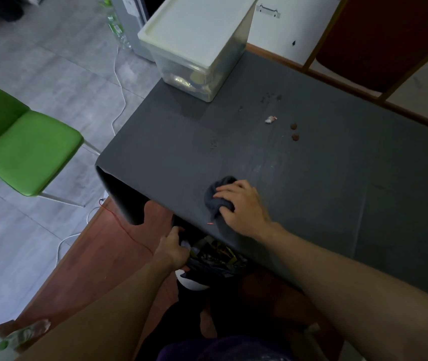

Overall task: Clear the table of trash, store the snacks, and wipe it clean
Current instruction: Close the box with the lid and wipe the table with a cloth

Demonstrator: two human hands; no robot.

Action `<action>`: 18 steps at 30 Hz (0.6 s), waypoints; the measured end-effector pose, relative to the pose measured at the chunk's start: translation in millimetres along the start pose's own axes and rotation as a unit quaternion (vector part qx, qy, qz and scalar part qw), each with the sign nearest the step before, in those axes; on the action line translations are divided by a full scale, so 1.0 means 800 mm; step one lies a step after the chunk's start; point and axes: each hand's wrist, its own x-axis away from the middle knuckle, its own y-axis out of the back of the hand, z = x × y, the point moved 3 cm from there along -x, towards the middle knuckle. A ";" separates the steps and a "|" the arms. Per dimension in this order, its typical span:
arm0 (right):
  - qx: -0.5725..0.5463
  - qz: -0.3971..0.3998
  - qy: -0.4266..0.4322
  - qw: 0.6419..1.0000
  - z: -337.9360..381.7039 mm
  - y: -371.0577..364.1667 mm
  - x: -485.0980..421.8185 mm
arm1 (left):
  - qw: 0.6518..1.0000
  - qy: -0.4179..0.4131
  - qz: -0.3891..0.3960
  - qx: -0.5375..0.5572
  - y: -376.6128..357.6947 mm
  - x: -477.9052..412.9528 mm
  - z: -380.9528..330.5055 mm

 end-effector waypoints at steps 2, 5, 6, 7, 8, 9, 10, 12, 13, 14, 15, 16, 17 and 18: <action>-0.008 -0.004 0.009 1.000 0.009 -0.011 0.018 | 1.000 -0.005 0.005 0.001 0.003 0.002 0.000; -0.020 0.005 0.021 1.000 0.023 -0.028 0.045 | 1.000 -0.018 0.005 -0.006 0.008 0.004 0.003; -0.022 0.005 0.025 0.999 0.029 -0.032 0.052 | 1.000 -0.023 0.005 -0.008 0.010 0.006 0.004; -0.021 0.007 0.028 0.999 0.034 -0.036 0.058 | 1.000 -0.027 0.005 -0.007 0.012 0.006 0.006; -0.018 0.010 0.032 0.999 0.041 -0.038 0.064 | 0.999 -0.031 0.006 -0.006 0.014 0.007 0.006; -0.011 0.014 0.038 0.999 0.047 -0.040 0.070 | 0.999 -0.036 0.007 -0.003 0.017 0.008 0.006; 0.000 0.017 0.047 0.999 0.054 -0.043 0.076 | 0.999 -0.039 0.010 -0.002 0.019 0.009 0.006; 0.039 0.023 0.060 0.997 0.065 -0.050 0.089 | 0.999 -0.037 0.020 -0.001 0.022 0.009 0.008; 0.057 0.027 0.054 0.997 0.069 -0.055 0.095 | 0.999 -0.037 0.024 0.001 0.024 0.010 0.009; 0.064 0.034 0.037 0.997 0.071 -0.061 0.101 | 0.999 -0.039 0.026 -0.001 0.027 0.011 0.011; 0.063 0.043 0.011 0.997 0.074 -0.067 0.104 | 0.999 -0.043 0.029 -0.001 0.030 0.011 0.013; 0.060 0.054 -0.020 0.997 0.076 -0.072 0.106 | 0.998 -0.047 0.031 -0.003 0.032 0.012 0.015; 0.055 0.065 -0.049 0.995 0.078 -0.076 0.107 | 0.998 -0.051 0.031 -0.005 0.035 0.013 0.018; 0.051 0.077 -0.072 0.993 0.080 -0.079 0.107 | 0.998 -0.055 0.027 -0.010 0.036 0.013 0.020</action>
